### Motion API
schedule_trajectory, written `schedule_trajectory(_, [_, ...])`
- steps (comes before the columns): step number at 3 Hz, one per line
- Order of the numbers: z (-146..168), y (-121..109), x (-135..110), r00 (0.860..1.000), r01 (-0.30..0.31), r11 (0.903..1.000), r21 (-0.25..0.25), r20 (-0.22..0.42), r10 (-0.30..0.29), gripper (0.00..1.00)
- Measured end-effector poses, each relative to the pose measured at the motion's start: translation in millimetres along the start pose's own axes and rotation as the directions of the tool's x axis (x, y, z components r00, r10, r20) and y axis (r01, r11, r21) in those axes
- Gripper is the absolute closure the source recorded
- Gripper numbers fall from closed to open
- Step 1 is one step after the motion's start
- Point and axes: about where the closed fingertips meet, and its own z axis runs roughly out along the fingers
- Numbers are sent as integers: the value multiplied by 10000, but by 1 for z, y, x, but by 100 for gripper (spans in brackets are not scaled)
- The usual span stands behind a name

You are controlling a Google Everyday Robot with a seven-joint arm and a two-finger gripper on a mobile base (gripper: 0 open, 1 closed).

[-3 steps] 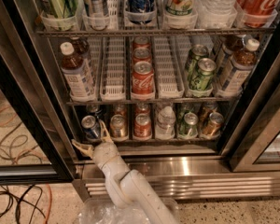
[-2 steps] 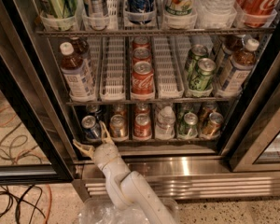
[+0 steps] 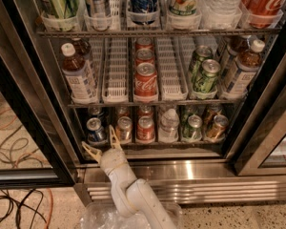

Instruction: Pick pepsi can from bottom shelf of fridge

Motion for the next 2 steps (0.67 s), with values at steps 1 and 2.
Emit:
schedule_trajectory(1, [3,4,1,10000,37,9997,-251,38,-36,24])
schedule_trajectory(2, [6,11,1,9999,60,9986,-533,90,-56,25])
